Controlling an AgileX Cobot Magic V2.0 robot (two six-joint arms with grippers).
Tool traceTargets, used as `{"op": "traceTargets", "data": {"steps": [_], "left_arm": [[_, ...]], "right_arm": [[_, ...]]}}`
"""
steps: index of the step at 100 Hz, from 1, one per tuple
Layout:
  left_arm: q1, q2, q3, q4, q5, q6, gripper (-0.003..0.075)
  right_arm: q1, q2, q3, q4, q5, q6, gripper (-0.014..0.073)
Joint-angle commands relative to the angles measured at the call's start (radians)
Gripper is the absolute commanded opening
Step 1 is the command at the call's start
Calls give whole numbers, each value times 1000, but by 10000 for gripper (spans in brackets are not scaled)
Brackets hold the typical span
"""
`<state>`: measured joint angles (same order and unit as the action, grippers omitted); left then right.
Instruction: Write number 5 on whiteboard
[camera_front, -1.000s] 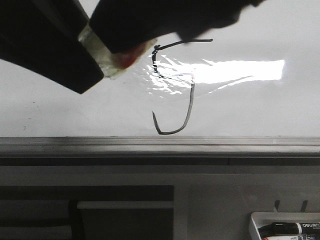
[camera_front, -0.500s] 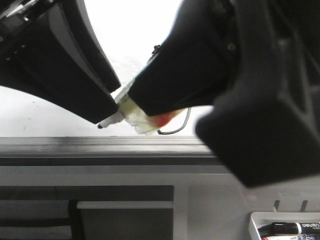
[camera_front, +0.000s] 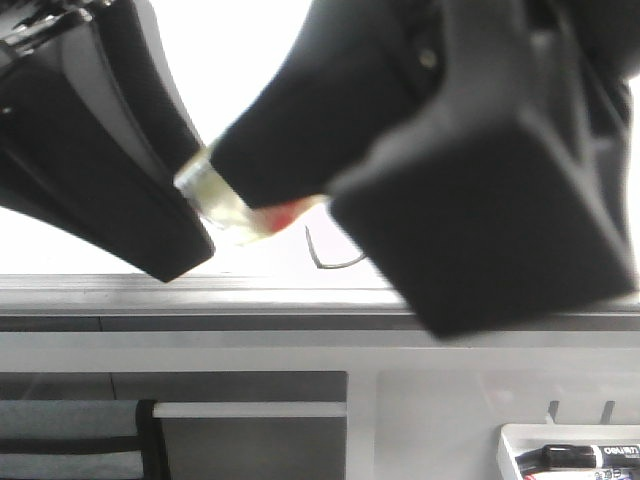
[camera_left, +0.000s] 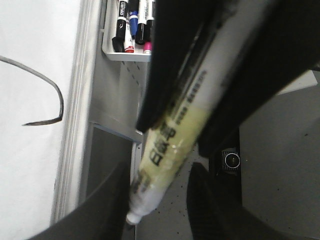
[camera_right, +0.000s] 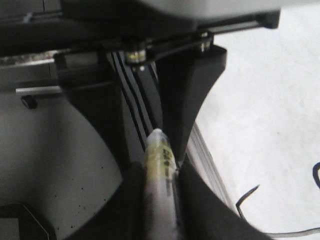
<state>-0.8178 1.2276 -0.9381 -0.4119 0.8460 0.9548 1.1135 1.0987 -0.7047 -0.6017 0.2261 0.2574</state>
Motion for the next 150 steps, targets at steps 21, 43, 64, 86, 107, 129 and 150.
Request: {"op": "traceTargets", "data": {"steps": [21, 43, 64, 86, 107, 129, 150], "left_arm": [[-1, -19, -27, -25, -93, -10, 236], [-1, -19, -27, -6, -107, -10, 78], [-1, -19, -27, -2, -126, -10, -20], [-1, -19, -27, -2, -126, -10, -20], [-1, -19, -27, -2, -126, -10, -20], [-1, -19, -27, -8, -131, -44, -20], [53, -19, -27, -13, -151, -155, -20]], "right_arm": [[-6, -23, -27, -18, -88, 4, -69], [-6, -23, -27, -18, -83, 4, -69], [-6, -23, -27, -19, -83, 4, -69], [-6, -23, -27, -19, -81, 4, -15], [-6, -23, -31, -57, -79, 4, 382], [-37, -23, -114, -88, -8, 4, 504], [-56, -48, -203, -155, 47, 4, 504]]}}
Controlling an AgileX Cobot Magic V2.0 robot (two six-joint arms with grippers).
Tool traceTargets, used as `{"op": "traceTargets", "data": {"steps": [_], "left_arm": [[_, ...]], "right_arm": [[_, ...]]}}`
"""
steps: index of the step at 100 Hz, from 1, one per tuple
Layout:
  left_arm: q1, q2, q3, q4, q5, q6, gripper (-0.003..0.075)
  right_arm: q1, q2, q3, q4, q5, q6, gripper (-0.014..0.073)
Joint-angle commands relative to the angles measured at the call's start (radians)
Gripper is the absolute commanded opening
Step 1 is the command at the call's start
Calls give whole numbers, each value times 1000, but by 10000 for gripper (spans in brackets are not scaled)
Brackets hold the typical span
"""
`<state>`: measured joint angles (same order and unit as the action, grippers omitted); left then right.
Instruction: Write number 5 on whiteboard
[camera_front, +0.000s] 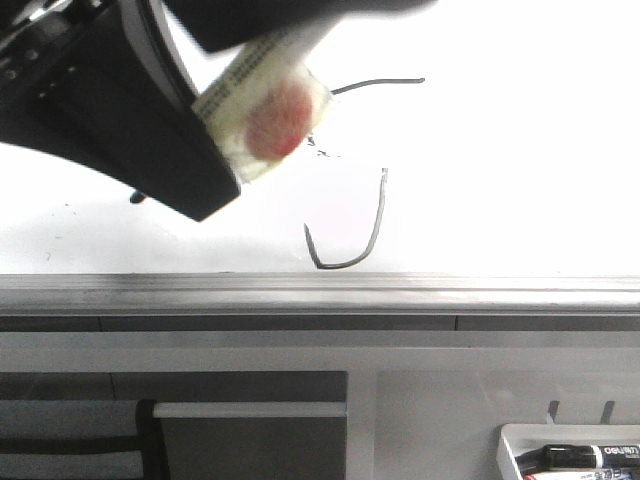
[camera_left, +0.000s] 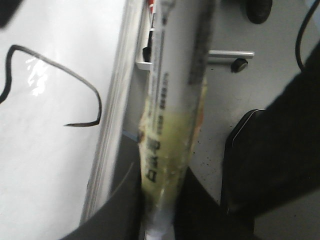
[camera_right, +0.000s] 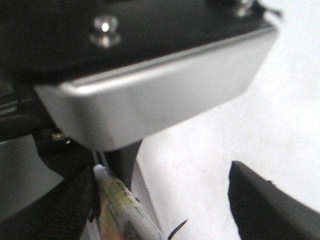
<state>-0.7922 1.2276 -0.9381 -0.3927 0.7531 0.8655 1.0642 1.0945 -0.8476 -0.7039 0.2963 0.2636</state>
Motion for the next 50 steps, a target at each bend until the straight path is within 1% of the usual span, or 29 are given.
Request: {"op": "traceTargets", "data": {"steps": [1, 12, 19, 28, 33, 40, 45, 47, 50], "left_arm": [[30, -19, -27, -32, -58, -77, -20], [83, -19, -27, -37, -72, -149, -20], [113, -19, -27, -66, -94, -185, -20], [147, -19, -20, -133, -128, -192, -20], [160, -19, -18, -163, -149, -202, -20], [168, -19, -18, -176, -188, -239, -20], [170, -19, -18, -171, -223, -274, -20], [170, -19, -18, -166, -239, -288, -21], [170, -19, -18, -166, -266, -305, -21]], "right_arm": [[-7, -46, -62, -53, -21, -2, 504], [-24, -88, -91, -67, -14, -2, 504], [-47, -121, -102, -67, -12, -2, 500], [-81, -169, -104, -67, 6, 20, 444], [-104, -193, -104, -67, 38, 50, 386], [-130, -226, -102, -67, 99, 74, 265], [-143, -251, -100, -67, 141, 81, 147], [-146, -262, -98, -67, 156, 81, 116], [-150, -277, -93, -67, 172, 81, 39]]}}
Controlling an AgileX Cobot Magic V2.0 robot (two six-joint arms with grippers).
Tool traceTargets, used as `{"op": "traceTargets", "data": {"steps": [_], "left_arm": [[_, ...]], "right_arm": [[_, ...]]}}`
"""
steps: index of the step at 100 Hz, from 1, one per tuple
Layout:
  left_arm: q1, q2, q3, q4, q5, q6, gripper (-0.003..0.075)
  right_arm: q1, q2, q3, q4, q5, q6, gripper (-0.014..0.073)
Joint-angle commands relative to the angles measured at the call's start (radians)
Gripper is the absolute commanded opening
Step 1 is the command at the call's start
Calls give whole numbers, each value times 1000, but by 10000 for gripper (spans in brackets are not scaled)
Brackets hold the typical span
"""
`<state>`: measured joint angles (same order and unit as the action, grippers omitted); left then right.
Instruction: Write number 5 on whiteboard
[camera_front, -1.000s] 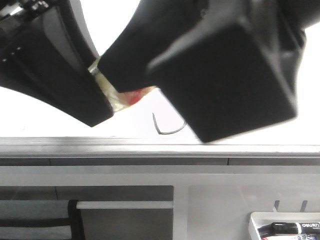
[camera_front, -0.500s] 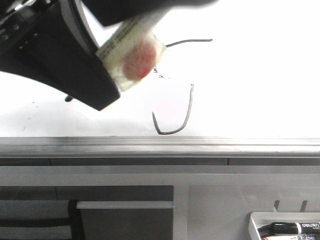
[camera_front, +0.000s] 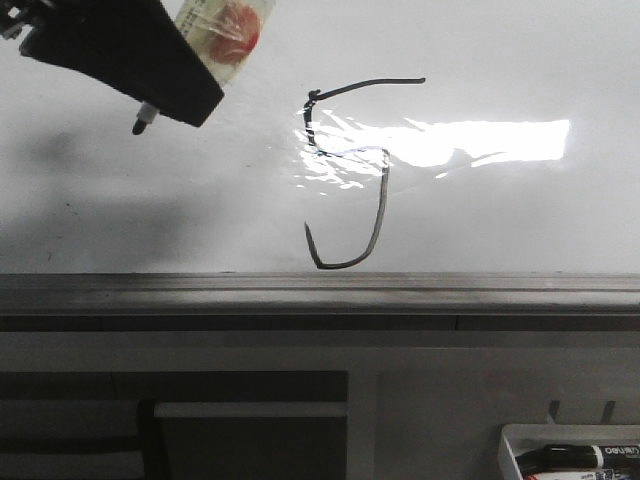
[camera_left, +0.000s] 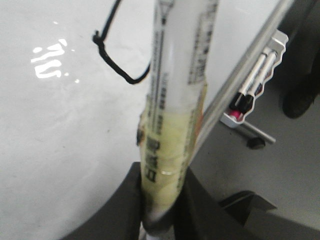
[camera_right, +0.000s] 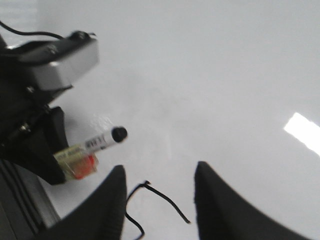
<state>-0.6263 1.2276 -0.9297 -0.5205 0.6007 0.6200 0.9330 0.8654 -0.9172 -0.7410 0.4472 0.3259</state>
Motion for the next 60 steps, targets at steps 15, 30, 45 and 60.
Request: {"op": "traceTargets", "data": {"steps": [15, 30, 45, 60], "left_arm": [[4, -19, -27, 34, -217, -215, -21], [13, -9, -27, 248, -270, -449, -21], [34, 31, -27, 286, -284, -547, -21], [34, 84, -28, 275, -300, -620, -21]], "right_arm": [[-23, -124, 19, -30, 68, 30, -61], [-23, -176, 53, -30, 98, 69, -61], [-23, -185, 87, -30, 95, 76, -61], [-23, -185, 98, -30, 89, 99, -61]]}}
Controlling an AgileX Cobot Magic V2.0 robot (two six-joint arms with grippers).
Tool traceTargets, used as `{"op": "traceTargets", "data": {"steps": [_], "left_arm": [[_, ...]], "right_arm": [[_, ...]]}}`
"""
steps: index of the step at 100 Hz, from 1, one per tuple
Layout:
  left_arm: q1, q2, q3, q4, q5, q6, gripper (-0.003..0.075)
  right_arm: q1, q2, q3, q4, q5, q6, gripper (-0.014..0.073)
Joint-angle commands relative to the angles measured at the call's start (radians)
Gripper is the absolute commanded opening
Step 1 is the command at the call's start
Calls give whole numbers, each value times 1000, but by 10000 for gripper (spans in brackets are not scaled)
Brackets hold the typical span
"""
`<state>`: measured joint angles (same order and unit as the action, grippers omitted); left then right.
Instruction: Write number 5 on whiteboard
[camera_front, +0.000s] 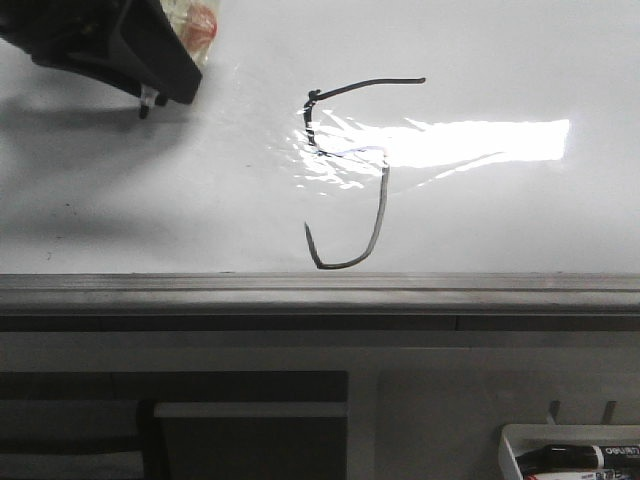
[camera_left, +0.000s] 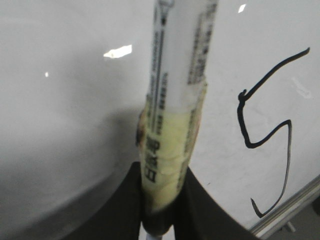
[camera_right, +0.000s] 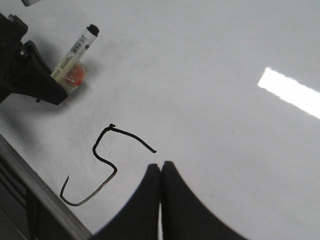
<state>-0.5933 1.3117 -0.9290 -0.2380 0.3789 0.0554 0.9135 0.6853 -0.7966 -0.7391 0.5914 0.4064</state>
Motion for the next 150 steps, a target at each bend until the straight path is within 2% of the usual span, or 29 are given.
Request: {"op": "traceTargets", "data": {"steps": [1, 36, 89, 118, 150], "left_arm": [[1, 1, -29, -8, -80, -65, -21], [3, 66, -29, -8, -105, -132, -21], [3, 70, -29, -50, -104, -132, -15], [3, 71, -29, -77, -138, -132, 125], [3, 76, -29, -83, -138, -132, 230]], "right_arm": [[-4, -5, -23, -32, -55, 24, -61], [-4, -5, 17, -30, -72, 87, -61], [-4, -5, 44, -26, -127, 126, -61], [-4, -5, 44, -9, -129, 128, -61], [-4, -5, 44, -9, -131, 128, -61]]}}
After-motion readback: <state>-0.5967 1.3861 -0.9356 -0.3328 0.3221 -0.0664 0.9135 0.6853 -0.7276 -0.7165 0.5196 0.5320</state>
